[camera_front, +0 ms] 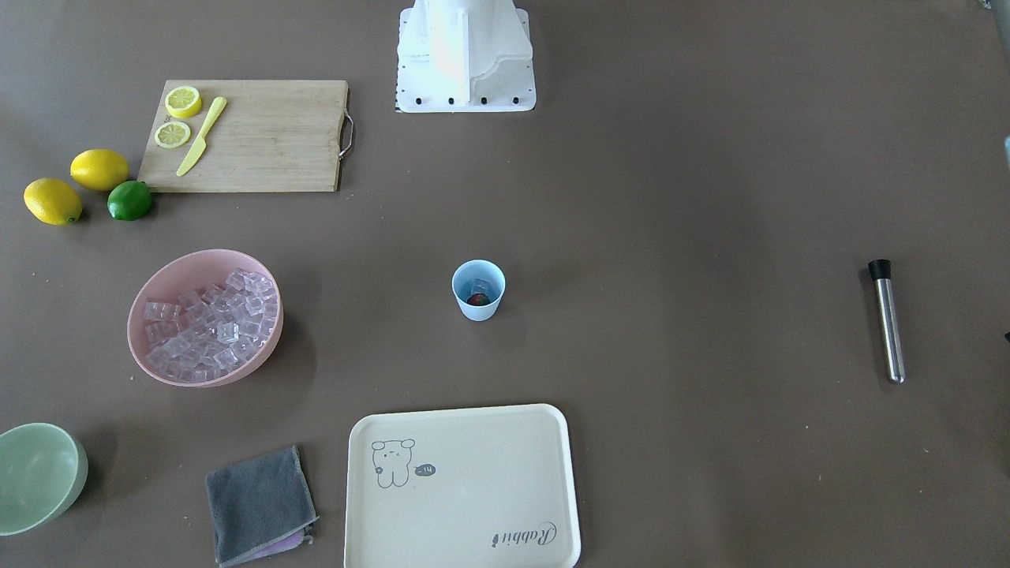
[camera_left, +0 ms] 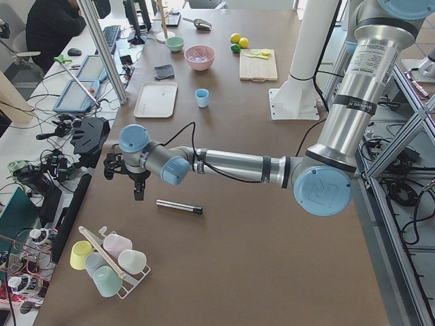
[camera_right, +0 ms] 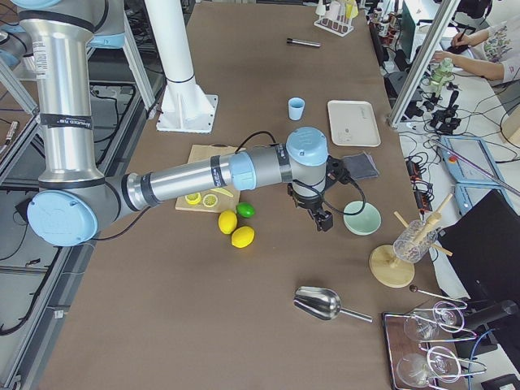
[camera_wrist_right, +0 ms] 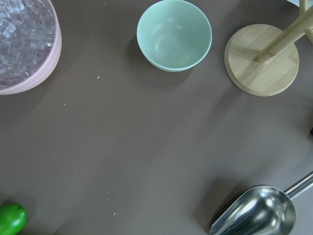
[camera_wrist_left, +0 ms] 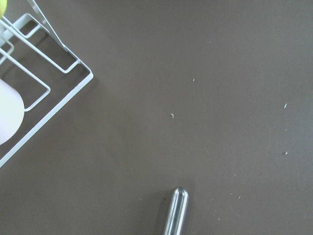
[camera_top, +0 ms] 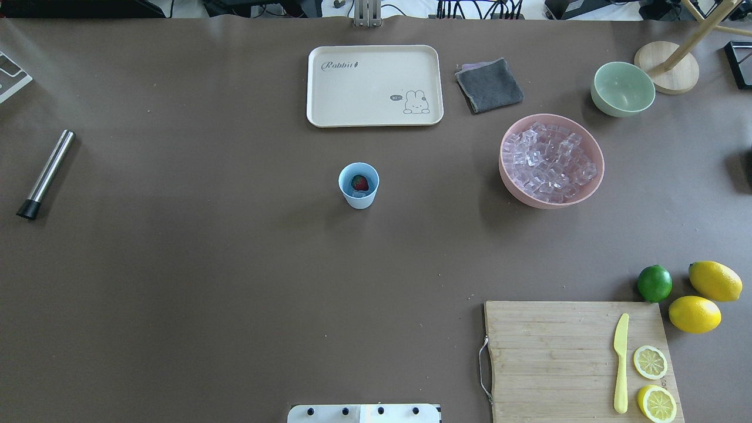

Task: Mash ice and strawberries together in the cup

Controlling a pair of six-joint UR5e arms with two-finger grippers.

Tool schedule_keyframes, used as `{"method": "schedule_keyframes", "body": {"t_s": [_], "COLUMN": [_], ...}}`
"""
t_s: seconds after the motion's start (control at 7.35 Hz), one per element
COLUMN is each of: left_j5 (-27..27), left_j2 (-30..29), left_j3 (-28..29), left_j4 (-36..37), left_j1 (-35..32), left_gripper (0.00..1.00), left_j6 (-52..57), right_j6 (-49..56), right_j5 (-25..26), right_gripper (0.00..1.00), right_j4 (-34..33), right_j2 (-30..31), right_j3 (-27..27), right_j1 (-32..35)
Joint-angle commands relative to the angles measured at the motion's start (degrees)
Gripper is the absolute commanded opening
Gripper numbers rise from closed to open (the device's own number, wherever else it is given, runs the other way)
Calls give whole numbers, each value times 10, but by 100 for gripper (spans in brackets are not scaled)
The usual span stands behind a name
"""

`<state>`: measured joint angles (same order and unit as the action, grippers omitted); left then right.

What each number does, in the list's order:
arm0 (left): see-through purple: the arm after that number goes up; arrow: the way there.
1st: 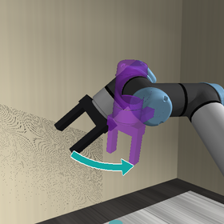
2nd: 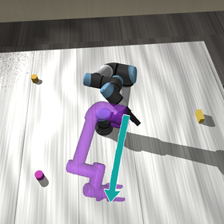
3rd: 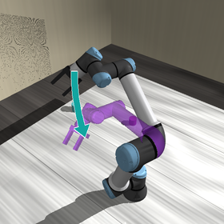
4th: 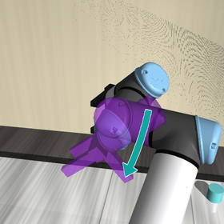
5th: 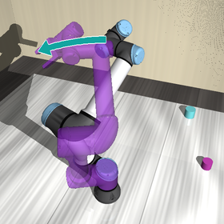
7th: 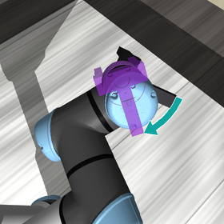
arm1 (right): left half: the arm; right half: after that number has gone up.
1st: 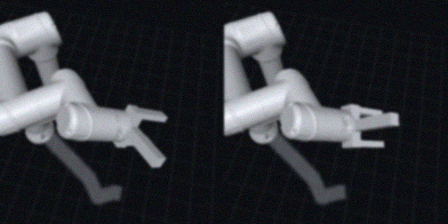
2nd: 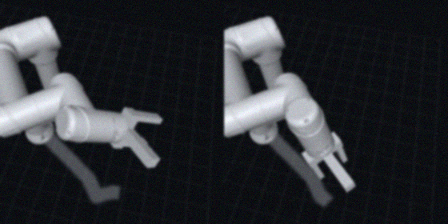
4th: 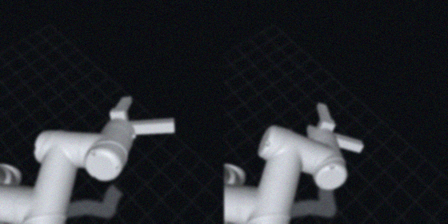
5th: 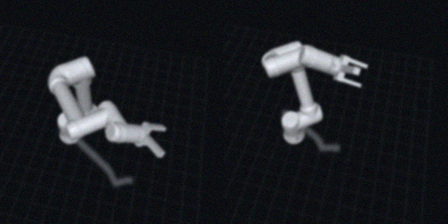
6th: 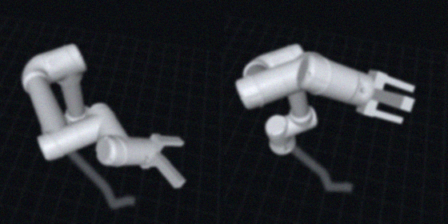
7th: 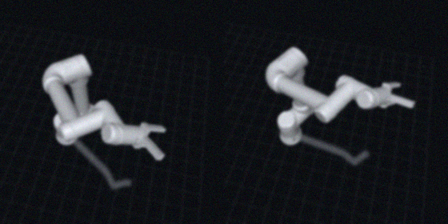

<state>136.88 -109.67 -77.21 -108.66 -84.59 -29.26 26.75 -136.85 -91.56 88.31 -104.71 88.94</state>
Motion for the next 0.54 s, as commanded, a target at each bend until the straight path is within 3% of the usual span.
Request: {"method": "schedule_keyframes", "body": {"t_s": [0.0,0.27,0.41], "left_j5": [38,31,27], "left_j2": [-25,9,116], "left_j3": [-8,-27,-30], "left_j4": [135,206,162], "left_j1": [-94,-133,-135], "left_gripper": [99,99,99], "left_j6": [191,316,397], "right_j6": [-45,-45,-45], "right_j5": [-4,-4,-4], "right_gripper": [97,97,97], "right_j4": [-13,-12,-12], "right_j2": [-16,-9,-9], "right_j3": [6,5,-1], "right_j1": [0,0,1]}}
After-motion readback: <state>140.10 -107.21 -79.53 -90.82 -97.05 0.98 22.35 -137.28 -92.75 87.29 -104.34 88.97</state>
